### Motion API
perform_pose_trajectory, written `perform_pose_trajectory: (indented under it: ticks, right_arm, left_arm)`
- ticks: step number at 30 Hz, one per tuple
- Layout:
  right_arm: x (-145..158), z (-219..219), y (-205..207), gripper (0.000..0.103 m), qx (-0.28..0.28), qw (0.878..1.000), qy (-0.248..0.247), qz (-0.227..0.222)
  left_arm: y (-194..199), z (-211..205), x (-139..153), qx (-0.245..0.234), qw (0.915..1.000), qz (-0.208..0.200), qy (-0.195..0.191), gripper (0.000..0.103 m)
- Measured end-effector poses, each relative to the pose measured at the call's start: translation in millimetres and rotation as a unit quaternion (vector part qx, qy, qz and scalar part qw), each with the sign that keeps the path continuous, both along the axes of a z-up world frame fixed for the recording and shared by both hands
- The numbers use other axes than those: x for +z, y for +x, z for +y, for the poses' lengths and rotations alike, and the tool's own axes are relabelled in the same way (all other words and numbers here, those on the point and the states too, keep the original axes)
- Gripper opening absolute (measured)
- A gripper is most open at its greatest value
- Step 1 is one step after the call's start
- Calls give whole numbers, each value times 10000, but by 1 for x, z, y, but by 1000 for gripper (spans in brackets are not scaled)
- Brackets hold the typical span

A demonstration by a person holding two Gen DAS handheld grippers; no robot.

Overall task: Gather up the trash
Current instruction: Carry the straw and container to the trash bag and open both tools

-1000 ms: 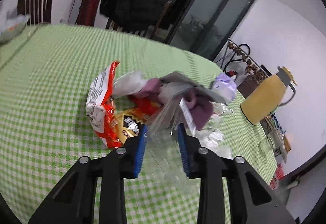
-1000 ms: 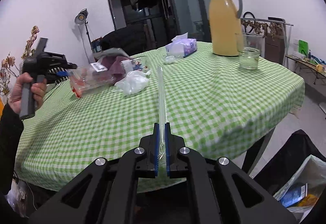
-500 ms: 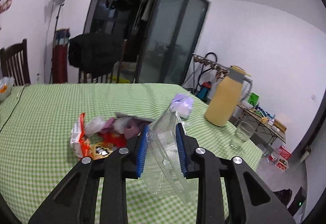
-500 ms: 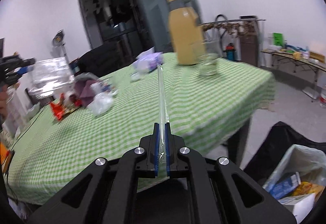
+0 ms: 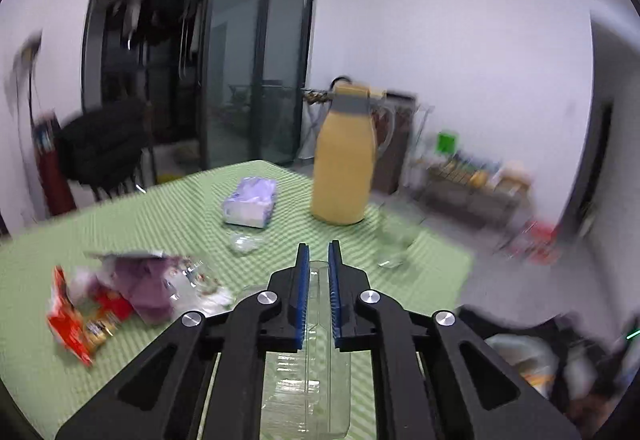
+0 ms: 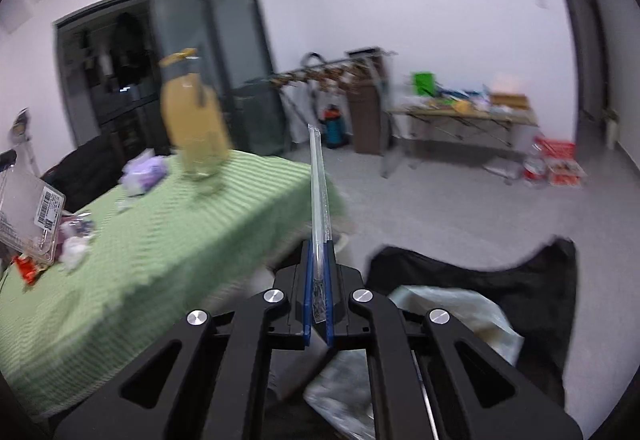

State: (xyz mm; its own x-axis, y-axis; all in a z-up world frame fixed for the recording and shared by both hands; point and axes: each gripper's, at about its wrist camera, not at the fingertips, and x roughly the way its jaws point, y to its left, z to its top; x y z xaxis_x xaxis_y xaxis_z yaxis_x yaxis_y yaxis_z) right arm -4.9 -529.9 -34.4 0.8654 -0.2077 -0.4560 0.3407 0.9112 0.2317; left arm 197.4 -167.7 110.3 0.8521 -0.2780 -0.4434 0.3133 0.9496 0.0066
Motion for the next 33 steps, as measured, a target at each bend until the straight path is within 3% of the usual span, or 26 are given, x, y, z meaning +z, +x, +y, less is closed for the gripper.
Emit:
perform_pose_trajectory:
  ticks: [2, 4, 8, 11, 15, 20, 23, 30, 33]
  right_arm:
    - [-14, -11, -11, 5, -175, 9997, -7, 173]
    - [-24, -22, -16, 5, -332, 9989, 108, 314]
    - [-38, -40, -21, 5, -622, 9962, 313, 518]
    - [-57, -53, -21, 5, -763, 9927, 541, 767]
    - [-90, -70, -26, 5, -993, 9840, 991, 1101]
    - [-113, -84, -37, 5, -1216, 9747, 1311, 1339]
    - [-130, -93, -42, 5, -1280, 9671, 1686, 1412]
    - [-141, -90, -49, 5, -1370, 9565, 1891, 1747]
    - [-129, -77, -58, 5, -1164, 9605, 1752, 1821]
  left_arm:
    - [15, -16, -17, 62, 9993, 351, 105, 6]
    - [24, -35, -29, -235, 9970, 716, -147, 6]
    - [10, -90, -34, -803, 9948, 619, -78, 6]
    - [-6, -135, -41, -1341, 9886, 690, -34, 7]
    - [-29, -197, -59, -2084, 9744, 848, -22, 6]
    - [-41, -256, -84, -2634, 9578, 1153, 46, 6]
    - [-47, -300, -116, -3031, 9417, 1451, 146, 7]
    - [-59, -369, -201, -3267, 9188, 2056, 823, 7]
    - [-60, -384, -228, -3395, 9078, 2289, 904, 7]
